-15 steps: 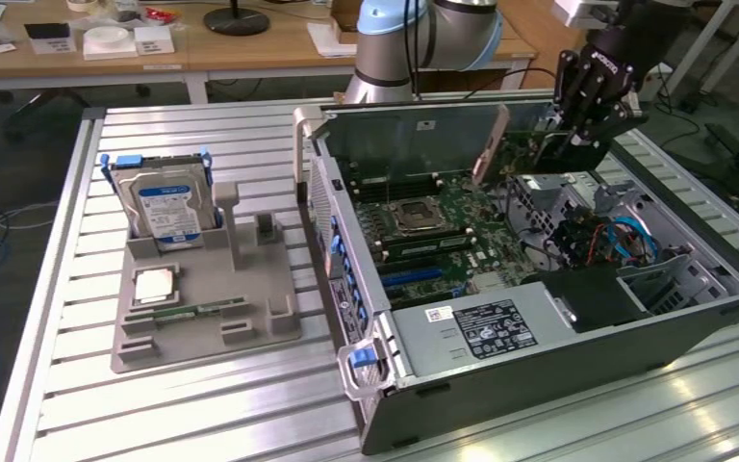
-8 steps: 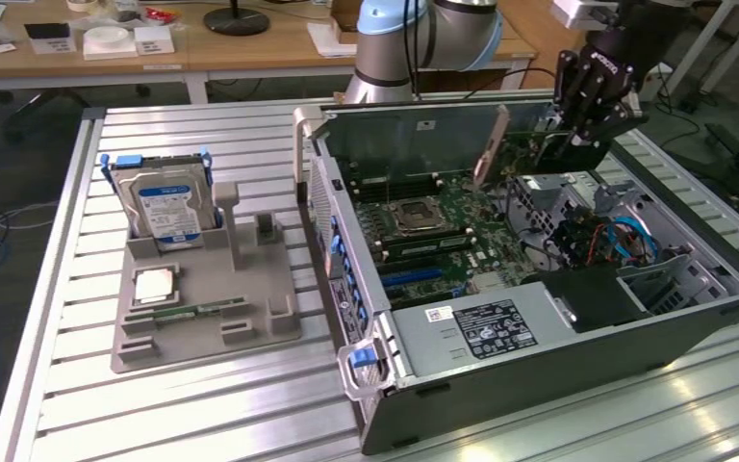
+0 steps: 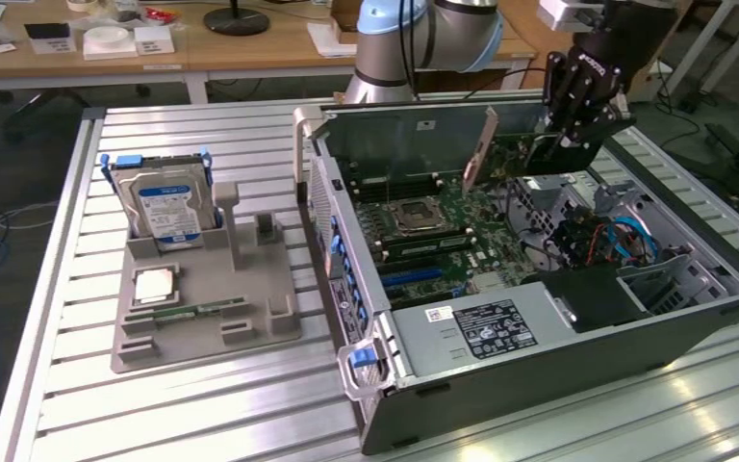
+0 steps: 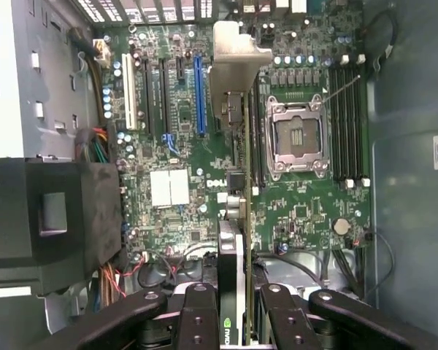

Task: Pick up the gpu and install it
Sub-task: 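Insert the gpu into the slot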

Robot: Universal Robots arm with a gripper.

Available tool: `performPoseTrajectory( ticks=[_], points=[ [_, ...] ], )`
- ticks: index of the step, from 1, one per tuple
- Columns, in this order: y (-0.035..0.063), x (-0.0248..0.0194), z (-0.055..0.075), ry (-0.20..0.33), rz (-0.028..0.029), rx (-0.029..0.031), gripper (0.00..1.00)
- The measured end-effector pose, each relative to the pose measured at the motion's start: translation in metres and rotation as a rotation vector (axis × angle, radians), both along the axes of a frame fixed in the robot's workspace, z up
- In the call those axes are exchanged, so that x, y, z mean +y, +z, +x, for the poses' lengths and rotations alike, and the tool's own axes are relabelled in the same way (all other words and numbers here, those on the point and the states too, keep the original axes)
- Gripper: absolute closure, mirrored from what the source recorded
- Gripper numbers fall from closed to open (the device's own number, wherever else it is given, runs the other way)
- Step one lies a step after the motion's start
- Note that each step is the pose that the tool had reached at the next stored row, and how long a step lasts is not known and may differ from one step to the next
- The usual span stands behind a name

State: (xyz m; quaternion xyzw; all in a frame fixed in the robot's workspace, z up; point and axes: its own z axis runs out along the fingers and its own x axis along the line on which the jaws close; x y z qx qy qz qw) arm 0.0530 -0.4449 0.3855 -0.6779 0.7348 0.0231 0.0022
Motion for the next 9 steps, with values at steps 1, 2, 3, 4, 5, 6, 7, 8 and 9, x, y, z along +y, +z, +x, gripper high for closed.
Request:
performPoseTrajectory(
  ticks=[1, 2, 3, 4, 5, 6, 7, 8, 9],
  points=[
    [-0.0005, 0.0001, -0.0045, 0.009, -0.0001, 0.0, 0.73],
    [-0.0006, 0.0001, -0.0059, 0.01, 0.0, 0.0001, 0.73],
    [-0.0006, 0.0001, -0.0066, 0.011, -0.0001, 0.0001, 0.73],
    [-0.0006, 0.0001, -0.0065, 0.012, -0.0001, 0.0, 0.73],
    [-0.0006, 0.0001, -0.0065, 0.012, -0.0001, 0.0, 0.73],
    [-0.0006, 0.0001, -0.0065, 0.012, -0.0001, 0.0, 0.73],
    [-0.0006, 0.0001, -0.0065, 0.012, -0.0001, 0.0001, 0.73],
    [-0.0006, 0.0001, -0.0065, 0.012, 0.0, 0.0, 0.73],
    [-0.0009, 0.0002, -0.0067, 0.012, 0.0, 0.0, 0.73]
  ],
)
